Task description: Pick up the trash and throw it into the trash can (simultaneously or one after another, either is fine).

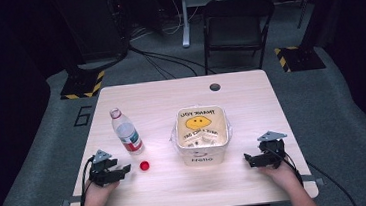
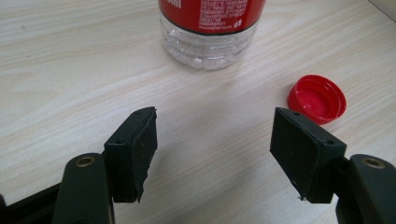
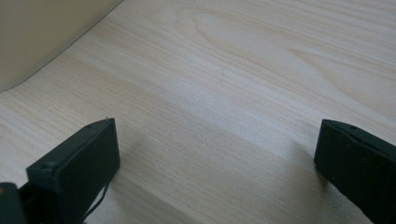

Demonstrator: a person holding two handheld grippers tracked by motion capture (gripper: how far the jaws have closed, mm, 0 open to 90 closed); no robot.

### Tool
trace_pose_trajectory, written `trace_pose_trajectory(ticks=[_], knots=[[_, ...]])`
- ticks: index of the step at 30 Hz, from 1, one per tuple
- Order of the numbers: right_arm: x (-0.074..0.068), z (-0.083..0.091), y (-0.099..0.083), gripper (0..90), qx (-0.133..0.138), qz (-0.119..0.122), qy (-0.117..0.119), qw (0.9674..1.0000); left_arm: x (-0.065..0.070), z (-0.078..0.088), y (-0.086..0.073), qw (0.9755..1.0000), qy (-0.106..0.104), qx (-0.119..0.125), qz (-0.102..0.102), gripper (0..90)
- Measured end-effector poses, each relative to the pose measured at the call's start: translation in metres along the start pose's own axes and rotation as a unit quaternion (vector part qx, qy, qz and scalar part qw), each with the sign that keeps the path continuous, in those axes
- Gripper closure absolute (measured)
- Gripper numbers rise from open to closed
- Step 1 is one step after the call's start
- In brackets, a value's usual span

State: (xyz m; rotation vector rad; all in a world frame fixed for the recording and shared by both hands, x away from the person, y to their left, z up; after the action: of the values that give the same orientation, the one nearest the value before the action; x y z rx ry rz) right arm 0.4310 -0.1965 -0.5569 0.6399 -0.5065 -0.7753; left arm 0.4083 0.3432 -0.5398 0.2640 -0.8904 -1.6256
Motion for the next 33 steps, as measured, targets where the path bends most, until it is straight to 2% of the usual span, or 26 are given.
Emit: trace_pose_trajectory(ticks=[1, 2, 3, 5, 9, 15, 23, 29, 33], knots=[[0.0, -0.001, 0.001, 0.0, 0.002, -0.004, -0.001, 1.0, 0.0, 0.0, 0.0, 1.0, 0.0, 0.0, 0.0, 32.7], [0.0, -0.001, 0.0, 0.0, 0.0, 0.0, -0.001, 1.0, -0.002, 0.002, 0.0, 0.9999, -0.004, 0.003, 0.016, 33.1], [0.0, -0.001, 0.001, 0.0, 0.0, 0.0, -0.001, 1.0, -0.002, 0.003, 0.001, 0.9997, -0.006, 0.007, 0.023, 33.6], [0.0, -0.001, 0.001, 0.0, 0.0, -0.001, -0.002, 1.0, -0.003, 0.006, 0.001, 0.9996, -0.009, 0.007, 0.027, 34.3], [-0.002, 0.001, 0.0, 0.0, -0.001, -0.002, -0.001, 1.0, -0.002, 0.011, 0.003, 0.9996, -0.008, 0.008, 0.026, 34.5], [-0.002, 0.001, 0.0, 0.0, 0.001, 0.003, 0.001, 1.0, 0.001, 0.02, 0.007, 0.9998, -0.012, -0.006, 0.016, 34.5], [-0.001, 0.0, 0.0, 0.0, 0.002, 0.007, 0.003, 1.0, 0.006, 0.029, 0.02, 0.9998, -0.013, 0.012, 0.012, 32.5], [-0.001, -0.001, 0.001, 0.0, 0.002, 0.007, 0.006, 1.0, 0.016, 0.038, 0.043, 0.9993, -0.019, 0.032, 0.0, 32.0], [-0.001, -0.001, 0.001, 0.0, 0.002, 0.006, 0.006, 1.0, 0.021, 0.04, 0.052, 0.9988, -0.025, 0.041, -0.003, 30.6]])
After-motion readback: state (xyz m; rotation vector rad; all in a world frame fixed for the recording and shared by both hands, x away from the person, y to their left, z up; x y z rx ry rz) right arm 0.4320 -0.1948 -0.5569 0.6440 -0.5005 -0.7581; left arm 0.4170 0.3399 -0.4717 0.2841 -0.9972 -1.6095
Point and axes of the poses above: each handheld gripper's, and its own axes: z roughly backward along the jaws, y roughly out of its top, x roughly to its right, the point moved 4 cm from there along -z, roughly forward along the jaws, and after that the axes turned 15 degrees about z, right-handed, at the moved point
